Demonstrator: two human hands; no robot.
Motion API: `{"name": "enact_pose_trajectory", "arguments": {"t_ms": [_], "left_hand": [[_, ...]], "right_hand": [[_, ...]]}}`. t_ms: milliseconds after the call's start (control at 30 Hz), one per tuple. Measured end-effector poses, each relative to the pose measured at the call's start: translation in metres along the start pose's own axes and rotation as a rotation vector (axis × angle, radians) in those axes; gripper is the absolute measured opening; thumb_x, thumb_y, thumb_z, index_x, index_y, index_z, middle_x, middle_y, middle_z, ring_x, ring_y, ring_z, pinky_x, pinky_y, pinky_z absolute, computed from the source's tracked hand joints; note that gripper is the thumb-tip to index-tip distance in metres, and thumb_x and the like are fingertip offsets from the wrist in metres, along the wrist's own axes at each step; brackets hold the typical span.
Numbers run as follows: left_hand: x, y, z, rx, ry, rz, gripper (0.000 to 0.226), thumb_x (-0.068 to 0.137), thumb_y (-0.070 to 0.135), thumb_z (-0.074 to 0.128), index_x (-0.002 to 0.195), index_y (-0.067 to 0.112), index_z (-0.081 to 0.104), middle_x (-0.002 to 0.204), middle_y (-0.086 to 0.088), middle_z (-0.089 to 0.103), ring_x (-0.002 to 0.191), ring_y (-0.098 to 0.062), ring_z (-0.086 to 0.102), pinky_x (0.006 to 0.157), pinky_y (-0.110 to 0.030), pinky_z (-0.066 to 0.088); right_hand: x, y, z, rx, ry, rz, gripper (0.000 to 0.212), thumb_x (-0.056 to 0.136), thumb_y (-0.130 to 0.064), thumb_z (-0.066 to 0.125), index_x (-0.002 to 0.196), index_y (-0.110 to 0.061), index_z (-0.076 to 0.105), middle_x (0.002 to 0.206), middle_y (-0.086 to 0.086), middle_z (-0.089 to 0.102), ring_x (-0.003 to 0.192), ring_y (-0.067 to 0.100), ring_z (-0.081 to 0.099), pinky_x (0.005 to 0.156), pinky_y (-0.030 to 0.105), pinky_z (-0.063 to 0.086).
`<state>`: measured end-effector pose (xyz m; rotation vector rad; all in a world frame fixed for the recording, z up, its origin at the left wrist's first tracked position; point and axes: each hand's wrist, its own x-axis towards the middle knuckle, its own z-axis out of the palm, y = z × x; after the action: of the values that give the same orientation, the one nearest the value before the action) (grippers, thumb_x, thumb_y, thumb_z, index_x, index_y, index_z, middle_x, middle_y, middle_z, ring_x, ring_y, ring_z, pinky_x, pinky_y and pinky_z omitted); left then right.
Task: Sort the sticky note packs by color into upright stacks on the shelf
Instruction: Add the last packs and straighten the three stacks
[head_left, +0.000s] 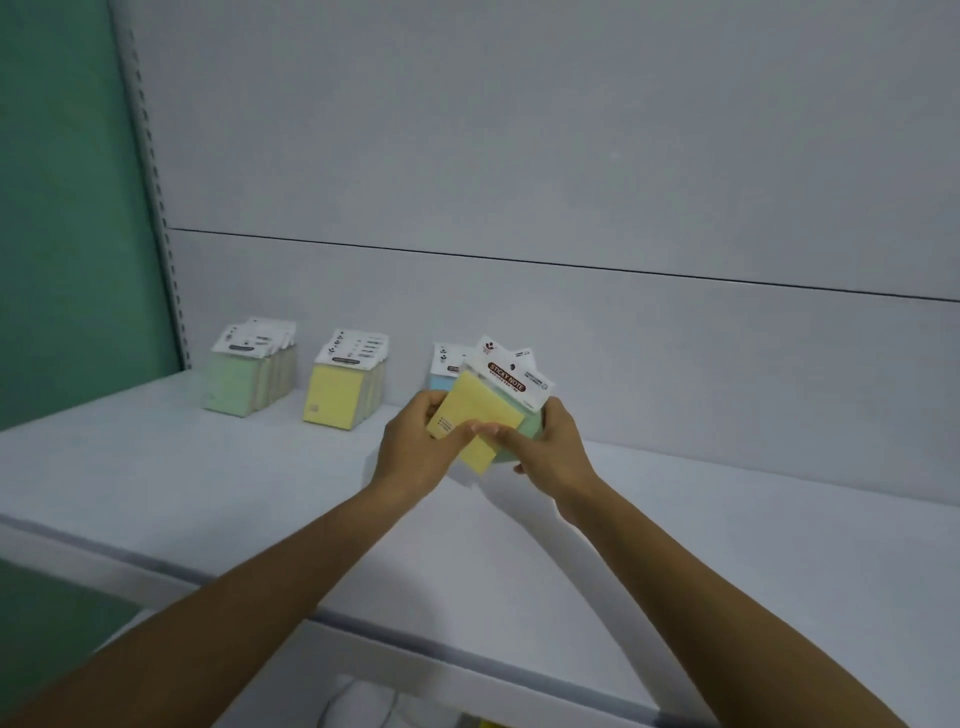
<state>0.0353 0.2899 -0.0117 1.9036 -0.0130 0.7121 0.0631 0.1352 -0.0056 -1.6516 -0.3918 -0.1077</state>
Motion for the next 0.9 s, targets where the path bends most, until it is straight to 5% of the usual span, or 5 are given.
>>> {"name": "enact_pose_trajectory", "arguments": {"t_ms": [100,233,467,667,900], "left_hand": [[0.012,-0.022,-0.043,-0.062,0.032,-0.036,0.027,0.082,0.028,0.070,0.104,0.018,0.060,0.094,0.009,0.066,0.085,-0.004,0.062,0.068,-0.009,0.046],[0.033,-0.049,-0.097,-0.209,0.009,-0.090,0.024,0.086,0.021,0.066,0.105,0.012,0.055,0.104,-0.007,0.068,0.093,-0.020,0.066,0.076,-0.032,0.055],[0.070,-0.088,-0.153,-0.265,-0.073,-0.109,0.021,0.085,0.018,0.066,0.100,0.013,0.051,0.094,-0.001,0.067,0.079,-0.011,0.065,0.055,-0.015,0.051],[0.091,-0.101,-0.175,-0.530,-0.262,-0.269,0.005,0.088,0.017,0.062,0.091,0.014,0.061,0.086,0.000,0.068,0.071,-0.004,0.067,0.059,-0.017,0.053],[0.098,-0.117,-0.203,-0.827,-0.439,-0.385,0.028,0.089,0.028,0.056,0.114,0.017,0.061,0.111,-0.004,0.068,0.103,-0.018,0.064,0.084,-0.033,0.052]], "right_hand": [[0.013,-0.010,0.043,-0.020,-0.022,-0.030,0.044,0.074,-0.026,0.078,0.105,-0.017,0.049,0.101,-0.001,0.063,0.082,0.008,0.062,0.047,0.011,0.043],[0.035,-0.024,0.096,-0.091,0.007,-0.071,0.038,0.070,-0.036,0.079,0.088,-0.016,0.052,0.090,0.001,0.065,0.075,0.015,0.063,0.053,0.022,0.047],[0.059,-0.024,0.167,-0.235,0.095,-0.093,0.038,0.071,-0.042,0.077,0.082,-0.018,0.049,0.085,0.003,0.060,0.080,0.024,0.062,0.068,0.044,0.053],[0.063,-0.021,0.195,-0.086,0.142,-0.036,0.034,0.075,-0.039,0.074,0.085,-0.015,0.050,0.085,0.001,0.063,0.069,0.010,0.063,0.045,0.019,0.049],[0.062,-0.024,0.232,0.104,0.041,0.020,0.032,0.079,-0.041,0.067,0.088,-0.012,0.057,0.087,0.002,0.068,0.071,0.013,0.066,0.052,0.025,0.054]]}}
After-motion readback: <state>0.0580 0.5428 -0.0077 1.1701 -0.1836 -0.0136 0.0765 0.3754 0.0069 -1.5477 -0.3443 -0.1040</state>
